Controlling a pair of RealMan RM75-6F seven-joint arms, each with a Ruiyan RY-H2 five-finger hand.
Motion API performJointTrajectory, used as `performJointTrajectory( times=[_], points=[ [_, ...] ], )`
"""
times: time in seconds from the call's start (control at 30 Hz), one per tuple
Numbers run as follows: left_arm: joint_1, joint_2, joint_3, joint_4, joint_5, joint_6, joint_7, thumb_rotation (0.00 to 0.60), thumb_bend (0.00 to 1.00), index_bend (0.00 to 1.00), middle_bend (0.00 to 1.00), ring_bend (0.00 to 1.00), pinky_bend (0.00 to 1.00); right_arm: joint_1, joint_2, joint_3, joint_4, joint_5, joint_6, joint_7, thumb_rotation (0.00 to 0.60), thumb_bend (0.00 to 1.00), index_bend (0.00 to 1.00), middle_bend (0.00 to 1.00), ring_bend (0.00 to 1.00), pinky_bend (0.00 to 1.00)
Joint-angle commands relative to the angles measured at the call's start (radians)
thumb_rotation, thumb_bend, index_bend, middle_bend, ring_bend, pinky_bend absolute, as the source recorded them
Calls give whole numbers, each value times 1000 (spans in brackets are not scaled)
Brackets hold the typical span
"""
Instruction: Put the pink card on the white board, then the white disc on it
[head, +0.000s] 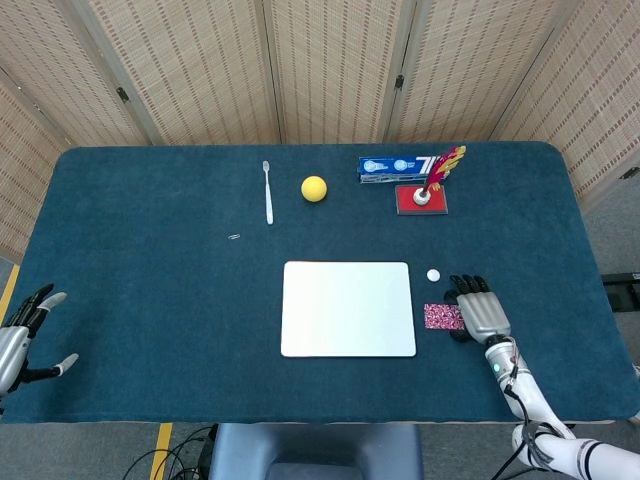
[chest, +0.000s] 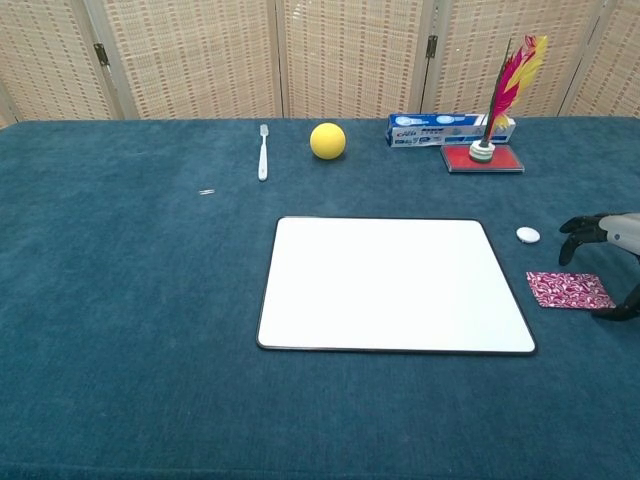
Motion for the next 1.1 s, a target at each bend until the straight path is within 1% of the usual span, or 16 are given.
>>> performJointTrajectory(
  times=[0.03, 0.17, 0.23, 0.33, 0.43, 0.63, 0.8, 0.97, 1.1],
  points=[
    [-1, -2, -2, -2, -4, -2, 6, 600, 263, 126, 0, 0, 222, 13, 2, 5, 5, 18, -19, -7, 600, 134, 319, 77, 0, 0],
    [1, -6, -8, -1, -20, -3, 22, 600, 263, 126, 0, 0, 222, 28, -3, 7, 16, 36, -40, -8, 600, 140, 327, 88, 0, 0],
    [2, -10, -15, -1, -38, -7, 40, 600, 263, 126, 0, 0, 222, 33, -7, 6, 21, 39, -43, -8, 600, 147, 359, 107, 0, 0],
    [1, -10, -20, -6, -51, -14, 50, 600, 262, 119, 0, 0, 222, 39, -12, 2, 26, 45, -43, -19, 600, 165, 442, 142, 0, 0],
    [1, -8, -21, -11, -55, -17, 47, 600, 263, 116, 0, 0, 222, 42, -12, 1, 24, 55, -42, -26, 600, 179, 483, 164, 0, 0],
    [0, -5, -23, -15, -63, -27, 52, 600, 263, 114, 0, 0, 222, 30, 19, 9, -36, 13, 17, 8, 600, 183, 495, 167, 0, 0],
    [-4, -4, -26, -19, -75, -43, 58, 600, 263, 114, 0, 0, 222, 39, 66, 41, -111, -6, 50, 28, 600, 183, 495, 167, 0, 0],
    [-10, -3, -31, -16, -82, -56, 52, 600, 262, 114, 0, 0, 222, 82, 63, 70, -139, 4, 36, 8, 600, 183, 495, 167, 0, 0],
    [-15, -1, -35, -10, -91, -71, 42, 600, 262, 114, 0, 0, 222, 137, 18, 79, -109, 37, -17, -32, 600, 183, 495, 166, 0, 0]
  ],
)
